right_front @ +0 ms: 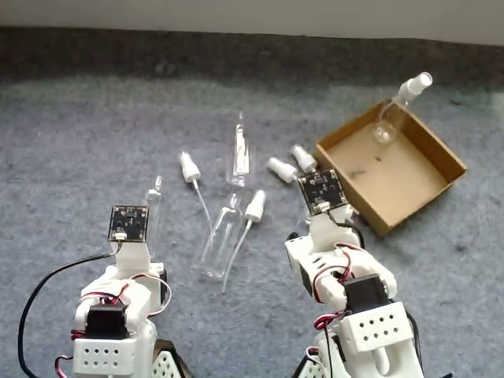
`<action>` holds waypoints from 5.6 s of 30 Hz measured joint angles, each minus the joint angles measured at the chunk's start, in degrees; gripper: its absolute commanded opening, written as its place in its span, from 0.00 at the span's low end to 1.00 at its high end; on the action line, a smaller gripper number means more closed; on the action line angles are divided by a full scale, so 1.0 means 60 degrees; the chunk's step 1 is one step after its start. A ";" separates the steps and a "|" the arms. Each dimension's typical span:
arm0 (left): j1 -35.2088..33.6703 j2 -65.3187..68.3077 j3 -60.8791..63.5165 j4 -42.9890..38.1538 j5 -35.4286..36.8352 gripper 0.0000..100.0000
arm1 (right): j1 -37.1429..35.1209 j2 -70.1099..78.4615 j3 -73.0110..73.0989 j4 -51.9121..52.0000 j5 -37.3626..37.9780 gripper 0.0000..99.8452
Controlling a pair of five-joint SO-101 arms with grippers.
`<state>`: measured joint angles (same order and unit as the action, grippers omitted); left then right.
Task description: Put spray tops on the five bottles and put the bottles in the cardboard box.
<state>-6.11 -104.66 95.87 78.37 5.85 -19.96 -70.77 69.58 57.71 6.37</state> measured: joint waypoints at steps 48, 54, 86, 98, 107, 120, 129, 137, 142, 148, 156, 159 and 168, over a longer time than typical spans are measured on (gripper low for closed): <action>0.0000 0.0000 0.0000 0.0000 0.0000 0.00 | 0.0015 -0.4674 0.2681 -0.2168 -0.0103 0.21; 0.0000 0.0000 0.0000 -0.0381 -0.0015 0.00 | 0.0000 -0.5187 0.3077 -0.2168 -0.0103 0.21; -0.0190 0.0000 -0.2872 -0.0879 -0.0029 0.00 | 0.0000 -0.5231 0.4308 -0.3092 -0.0103 0.21; -0.0190 0.0000 -0.4117 -0.0645 -0.0029 0.00 | 0.0000 -0.5231 0.4322 -0.3179 -0.0103 0.21; 0.0029 0.2769 -0.4132 -0.1187 -0.0044 0.00 | 0.0000 -0.5231 0.4337 -0.3179 -0.0103 0.21; 0.1568 0.7179 -0.7165 -0.3795 -0.0044 0.00 | 0.0000 -0.5231 0.4337 -0.3179 -0.0103 0.21; 0.2403 1.2132 -1.1092 -0.2388 -0.0044 0.00 | 0.0000 -0.5231 0.4337 -0.3179 -0.0103 0.21; 0.2418 1.7187 -1.4828 -0.1040 -0.0044 0.14 | 0.0000 -0.5231 0.4337 -0.3179 -0.0103 0.21; 0.2007 1.9736 -1.7158 0.0000 0.1304 0.21 | 0.0000 -0.5231 0.4337 -0.3179 -0.0103 0.21; 0.1670 2.1978 -1.9297 0.0718 0.2637 0.21 | 0.0000 -0.5231 0.4337 -0.3179 -0.0103 0.21; 0.1597 2.3780 -2.0571 0.0894 0.3297 0.21 | 0.0000 -0.5231 0.4337 -0.3179 -0.0103 0.21; 0.1597 2.4176 -2.0806 0.0894 0.3341 0.21 | 0.0000 -0.5231 0.4337 -0.3179 -0.0103 0.21; 0.1626 2.5201 -2.1641 0.0908 0.3355 0.21 | 0.0000 -0.5231 0.4337 -0.3179 -0.0103 0.21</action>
<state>3.65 46.55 -33.98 83.82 25.98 -19.96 -102.15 95.60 38.64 5.76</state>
